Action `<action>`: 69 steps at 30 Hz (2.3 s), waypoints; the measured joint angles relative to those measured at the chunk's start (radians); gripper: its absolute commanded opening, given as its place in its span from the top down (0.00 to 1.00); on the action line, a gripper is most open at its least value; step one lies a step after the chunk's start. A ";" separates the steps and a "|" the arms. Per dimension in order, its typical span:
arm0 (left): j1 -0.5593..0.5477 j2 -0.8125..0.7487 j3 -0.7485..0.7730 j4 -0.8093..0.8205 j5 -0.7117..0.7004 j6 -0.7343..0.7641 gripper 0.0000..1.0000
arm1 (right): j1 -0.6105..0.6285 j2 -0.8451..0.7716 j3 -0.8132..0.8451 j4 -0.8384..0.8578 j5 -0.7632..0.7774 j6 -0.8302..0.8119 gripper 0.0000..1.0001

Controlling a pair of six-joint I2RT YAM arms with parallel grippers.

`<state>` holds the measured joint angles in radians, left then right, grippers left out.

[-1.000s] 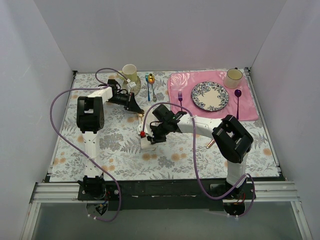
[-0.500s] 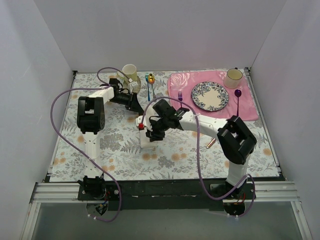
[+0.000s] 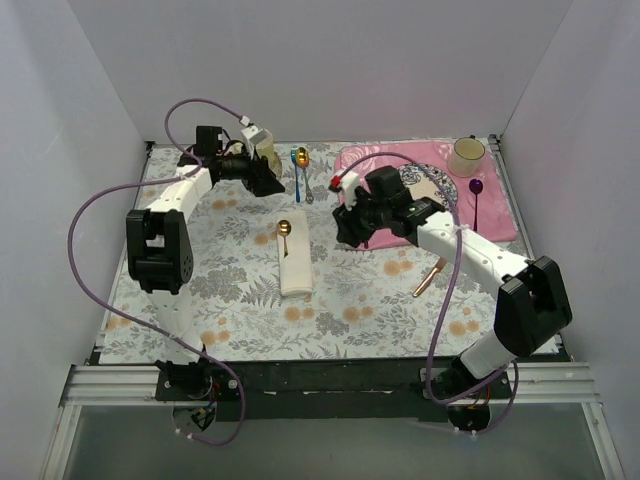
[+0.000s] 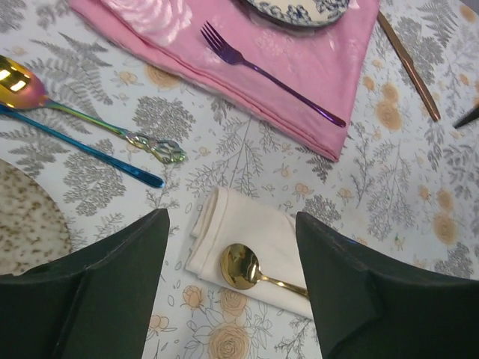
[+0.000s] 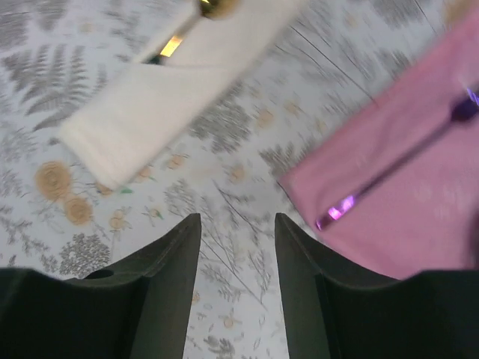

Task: Fold the napkin into a case and place the utensils inside
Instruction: Pick up the knife from the corner of the board.

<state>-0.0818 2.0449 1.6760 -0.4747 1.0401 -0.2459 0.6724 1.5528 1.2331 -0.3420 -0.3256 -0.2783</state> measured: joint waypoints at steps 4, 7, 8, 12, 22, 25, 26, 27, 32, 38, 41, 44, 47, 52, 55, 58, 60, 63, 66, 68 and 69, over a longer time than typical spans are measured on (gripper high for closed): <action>0.000 -0.136 -0.145 0.194 -0.079 -0.100 0.28 | -0.171 -0.042 -0.084 -0.041 0.215 0.265 0.53; -0.001 -0.166 -0.155 0.311 -0.156 -0.189 0.27 | -0.235 -0.082 -0.153 -0.090 0.405 0.395 0.58; 0.000 -0.170 -0.155 0.340 -0.178 -0.214 0.27 | -0.239 -0.094 -0.173 -0.109 0.444 0.436 0.58; 0.000 -0.173 -0.159 0.409 -0.241 -0.294 0.26 | -0.249 -0.118 -0.239 -0.162 0.522 0.571 0.50; 0.001 -0.290 -0.278 0.444 -0.317 -0.335 0.24 | -0.390 -0.086 -0.334 -0.240 0.596 0.765 0.52; 0.001 -0.320 -0.295 0.449 -0.324 -0.332 0.24 | -0.421 -0.069 -0.346 -0.237 0.600 0.789 0.53; 0.001 -0.325 -0.295 0.451 -0.326 -0.330 0.24 | -0.429 -0.062 -0.348 -0.237 0.600 0.795 0.53; 0.001 -0.327 -0.295 0.453 -0.327 -0.330 0.24 | -0.434 -0.057 -0.348 -0.235 0.599 0.798 0.54; 0.001 -0.328 -0.295 0.453 -0.337 -0.326 0.23 | -0.472 -0.021 -0.349 -0.222 0.591 0.808 0.58; 0.001 -0.328 -0.295 0.452 -0.346 -0.318 0.23 | -0.483 0.001 -0.371 -0.179 0.569 0.825 0.63; 0.001 -0.328 -0.295 0.445 -0.350 -0.307 0.23 | -0.488 0.001 -0.374 -0.161 0.560 0.826 0.71; 0.001 -0.328 -0.295 0.436 -0.353 -0.293 0.23 | -0.503 0.004 -0.375 -0.154 0.553 0.830 0.81; 0.001 -0.328 -0.295 0.423 -0.360 -0.281 0.23 | -0.519 0.004 -0.376 -0.154 0.543 0.836 0.99; 0.001 -0.328 -0.295 0.410 -0.367 -0.267 0.23 | -0.529 -0.019 -0.397 -0.144 0.533 0.857 0.99; 0.001 -0.328 -0.295 0.400 -0.367 -0.267 0.23 | -0.533 -0.053 -0.428 -0.138 0.533 0.875 0.99; 0.001 -0.322 -0.291 0.390 -0.367 -0.267 0.22 | -0.534 -0.105 -0.468 -0.179 0.533 0.886 0.99; 0.001 -0.311 -0.282 0.383 -0.367 -0.269 0.22 | -0.534 -0.149 -0.500 -0.211 0.532 0.893 0.99; 0.001 -0.293 -0.264 0.369 -0.366 -0.278 0.21 | -0.534 -0.211 -0.543 -0.265 0.528 0.899 0.99; 0.001 -0.275 -0.243 0.361 -0.359 -0.295 0.13 | -0.534 -0.271 -0.571 -0.308 0.521 0.899 0.99; 0.001 -0.260 -0.223 0.352 -0.345 -0.312 0.07 | -0.534 -0.313 -0.581 -0.321 0.509 0.892 0.99; 0.001 -0.253 -0.214 0.346 -0.337 -0.315 0.07 | -0.534 -0.331 -0.583 -0.321 0.500 0.880 0.99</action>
<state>-0.0807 1.7924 1.4616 -0.1284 0.7029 -0.5613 0.1387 1.2221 0.6502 -0.6632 0.1749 0.6018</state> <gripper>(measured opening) 0.894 0.068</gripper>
